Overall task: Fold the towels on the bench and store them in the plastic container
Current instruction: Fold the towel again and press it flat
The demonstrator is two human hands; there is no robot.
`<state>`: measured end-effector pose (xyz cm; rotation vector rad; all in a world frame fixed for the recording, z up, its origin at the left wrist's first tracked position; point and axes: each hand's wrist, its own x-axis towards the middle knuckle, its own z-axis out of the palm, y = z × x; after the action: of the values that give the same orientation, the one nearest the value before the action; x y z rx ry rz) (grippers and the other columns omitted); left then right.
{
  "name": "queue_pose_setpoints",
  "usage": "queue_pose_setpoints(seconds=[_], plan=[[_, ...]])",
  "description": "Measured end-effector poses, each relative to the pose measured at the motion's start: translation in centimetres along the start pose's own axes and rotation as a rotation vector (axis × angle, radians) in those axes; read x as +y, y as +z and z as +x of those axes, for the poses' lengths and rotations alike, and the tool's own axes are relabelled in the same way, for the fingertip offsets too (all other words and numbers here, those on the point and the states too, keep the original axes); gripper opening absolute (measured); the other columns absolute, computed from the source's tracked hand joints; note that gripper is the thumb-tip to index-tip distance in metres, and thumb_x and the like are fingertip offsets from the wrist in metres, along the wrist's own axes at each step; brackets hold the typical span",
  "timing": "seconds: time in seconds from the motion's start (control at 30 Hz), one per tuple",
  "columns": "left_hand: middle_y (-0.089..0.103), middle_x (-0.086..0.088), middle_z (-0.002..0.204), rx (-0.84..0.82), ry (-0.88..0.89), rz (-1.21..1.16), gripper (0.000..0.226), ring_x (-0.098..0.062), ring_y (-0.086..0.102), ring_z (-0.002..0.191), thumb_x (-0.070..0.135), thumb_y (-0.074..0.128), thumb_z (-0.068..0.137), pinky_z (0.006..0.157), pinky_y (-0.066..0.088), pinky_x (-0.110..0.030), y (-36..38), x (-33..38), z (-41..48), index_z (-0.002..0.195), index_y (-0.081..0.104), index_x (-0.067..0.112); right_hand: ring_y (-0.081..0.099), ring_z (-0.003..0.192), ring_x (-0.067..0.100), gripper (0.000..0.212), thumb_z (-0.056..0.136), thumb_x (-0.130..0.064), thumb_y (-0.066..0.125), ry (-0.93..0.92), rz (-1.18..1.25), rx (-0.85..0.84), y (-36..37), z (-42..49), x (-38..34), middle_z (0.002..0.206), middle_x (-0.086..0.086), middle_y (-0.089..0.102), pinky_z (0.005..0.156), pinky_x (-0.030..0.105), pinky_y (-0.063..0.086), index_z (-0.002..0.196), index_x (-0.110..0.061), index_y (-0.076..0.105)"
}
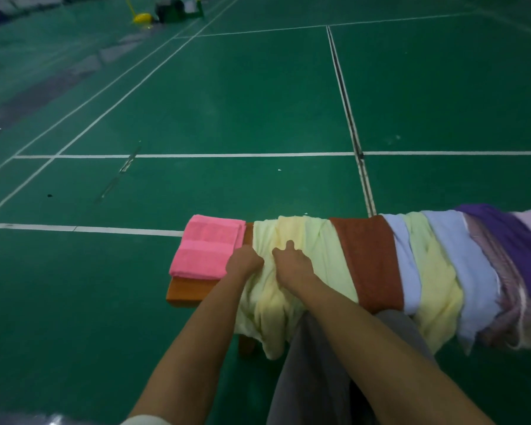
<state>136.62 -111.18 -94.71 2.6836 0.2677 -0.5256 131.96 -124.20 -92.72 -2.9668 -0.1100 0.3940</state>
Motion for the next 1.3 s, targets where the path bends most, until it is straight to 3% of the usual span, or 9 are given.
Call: queue_pose_setpoints(seconds=[0.07, 0.2, 0.6, 0.73, 0.87, 1.0, 1.13, 1.23, 1.3], plan=[[0.064, -0.014, 0.112, -0.066, -0.039, -0.191, 0.014, -0.028, 0.061, 0.100, 0.019, 0.052, 0.097, 0.090, 0.052, -0.036, -1.0, 1.0, -0.4, 0.099, 0.059, 0.007, 0.060, 0.098, 0.028, 0.024, 0.100, -0.009, 0.050, 0.010, 0.027, 0.032, -0.5, -0.4, 0.5, 0.124, 0.014, 0.049, 0.070, 0.033, 0.043, 0.124, -0.010, 0.051], [0.056, -0.022, 0.139, 0.115, -0.055, -0.518, 0.048, -0.037, 0.054, 0.124, 0.028, 0.043, 0.102, 0.100, 0.045, -0.038, -3.7, 3.1, -1.0, 0.138, 0.052, -0.003, 0.065, 0.104, 0.028, 0.030, 0.095, -0.004, 0.058, 0.149, 0.133, 0.069, -1.5, -1.4, 2.0, 0.123, 0.013, 0.053, 0.078, 0.034, 0.052, 0.124, -0.008, 0.053], [0.057, -0.007, 0.099, 0.637, 0.260, -0.829, 0.026, -0.026, 0.052, 0.089, 0.032, 0.043, 0.107, 0.075, 0.035, -0.031, -13.4, 11.6, -6.3, 0.108, 0.049, 0.006, 0.060, 0.117, 0.032, 0.033, 0.095, -0.015, 0.050, 0.133, 0.144, -0.139, -4.6, -4.3, 4.6, 0.131, 0.013, 0.057, 0.087, 0.035, 0.048, 0.127, -0.008, 0.057], [0.052, 0.001, 0.088, 0.511, 0.367, -1.037, 0.021, -0.016, 0.049, 0.079, 0.030, 0.051, 0.104, 0.073, 0.040, -0.030, -17.4, 14.7, -7.2, 0.100, 0.050, 0.009, 0.062, 0.112, 0.035, 0.038, 0.098, -0.026, 0.048, 0.309, 0.843, 0.099, -7.9, -3.0, 5.0, 0.128, 0.016, 0.063, 0.083, 0.034, 0.048, 0.125, -0.004, 0.060], [0.057, -0.009, 0.092, 0.337, 0.381, -1.220, 0.019, -0.022, 0.053, 0.082, 0.027, 0.056, 0.103, 0.074, 0.048, -0.038, -19.7, 16.6, -8.0, 0.093, 0.057, 0.011, 0.064, 0.095, 0.032, 0.060, 0.105, -0.053, 0.032, 0.355, 1.804, -0.023, -12.0, -2.9, 5.3, 0.120, 0.019, 0.068, 0.092, 0.043, 0.054, 0.125, -0.008, 0.064], [0.066, -0.015, 0.113, 0.113, 0.476, -1.393, 0.012, -0.031, 0.066, 0.100, 0.021, 0.049, 0.107, 0.090, 0.057, -0.048, -21.2, 17.9, -10.1, 0.109, 0.058, 0.012, 0.067, 0.093, 0.028, 0.091, 0.092, -0.081, 0.027, 0.177, 1.937, -0.110, -15.9, -4.1, 6.5, 0.106, 0.016, 0.071, 0.092, 0.043, 0.051, 0.103, -0.004, 0.073], [0.061, -0.015, 0.131, -0.001, 0.626, -1.416, 0.028, -0.030, 0.066, 0.104, 0.013, 0.044, 0.108, 0.093, 0.056, -0.051, -22.7, 18.6, -10.9, 0.134, 0.050, 0.023, 0.073, 0.091, 0.031, 0.078, 0.096, -0.072, 0.040, 0.041, 2.002, -0.198, -19.2, -4.0, 7.9, 0.099, 0.017, 0.076, 0.093, 0.044, 0.054, 0.090, -0.006, 0.081], [0.060, -0.010, 0.127, -0.034, 0.668, -1.400, 0.051, -0.028, 0.066, 0.097, 0.003, 0.044, 0.105, 0.087, 0.058, -0.048, -23.5, 19.1, -11.3, 0.146, 0.041, 0.032, 0.066, 0.113, 0.031, 0.070, 0.094, -0.068, 0.053, -0.026, 1.674, -0.422, -20.9, -3.6, 9.3, 0.126, 0.015, 0.069, 0.102, 0.048, 0.051, 0.125, -0.007, 0.069], [0.061, -0.009, 0.128, -0.041, 0.662, -1.368, 0.054, -0.028, 0.067, 0.099, 0.000, 0.045, 0.103, 0.085, 0.060, -0.049, -23.6, 19.2, -11.6, 0.148, 0.041, 0.030, 0.069, 0.106, 0.027, 0.054, 0.100, -0.046, 0.059, -0.026, 1.511, -0.429, -21.6, -3.6, 10.0, 0.125, 0.013, 0.069, 0.087, 0.041, 0.059, 0.137, -0.007, 0.060]])
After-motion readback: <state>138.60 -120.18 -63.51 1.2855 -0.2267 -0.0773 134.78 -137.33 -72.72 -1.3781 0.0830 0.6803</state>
